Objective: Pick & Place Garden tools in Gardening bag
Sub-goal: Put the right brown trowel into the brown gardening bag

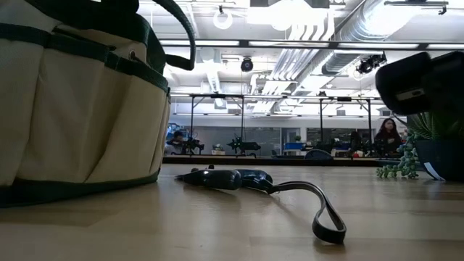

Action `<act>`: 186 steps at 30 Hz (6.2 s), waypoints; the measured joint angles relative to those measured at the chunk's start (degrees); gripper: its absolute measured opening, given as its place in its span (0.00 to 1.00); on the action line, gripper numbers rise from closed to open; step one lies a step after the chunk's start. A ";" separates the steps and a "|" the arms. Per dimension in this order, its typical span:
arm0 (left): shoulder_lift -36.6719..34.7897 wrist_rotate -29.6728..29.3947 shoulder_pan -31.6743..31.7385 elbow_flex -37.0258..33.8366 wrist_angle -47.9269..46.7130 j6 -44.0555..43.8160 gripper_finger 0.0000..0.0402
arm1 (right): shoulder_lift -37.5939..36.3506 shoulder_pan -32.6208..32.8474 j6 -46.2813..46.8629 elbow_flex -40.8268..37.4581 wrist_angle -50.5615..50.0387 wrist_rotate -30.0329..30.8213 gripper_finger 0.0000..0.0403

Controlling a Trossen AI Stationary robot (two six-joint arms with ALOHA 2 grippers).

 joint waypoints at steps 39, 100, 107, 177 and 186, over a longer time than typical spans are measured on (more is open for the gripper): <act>0.00 4.31 0.00 0.00 2.00 -2.82 0.31 | 4.08 -1.30 -2.23 -0.02 1.96 -0.16 0.14; 17.10 50.61 20.30 -0.08 74.58 53.45 0.31 | -17.90 -4.30 -22.60 0.00 41.99 6.25 0.14; 16.98 51.33 21.02 0.05 76.84 53.40 0.31 | -17.90 -5.39 -22.62 0.00 41.66 6.11 0.14; 20.41 51.35 21.33 0.85 77.73 53.77 0.16 | -17.90 -9.44 -18.33 0.00 40.35 5.09 0.22; 20.47 50.33 21.38 0.84 76.10 52.64 0.16 | -17.90 -9.49 -10.45 0.01 41.35 6.10 0.36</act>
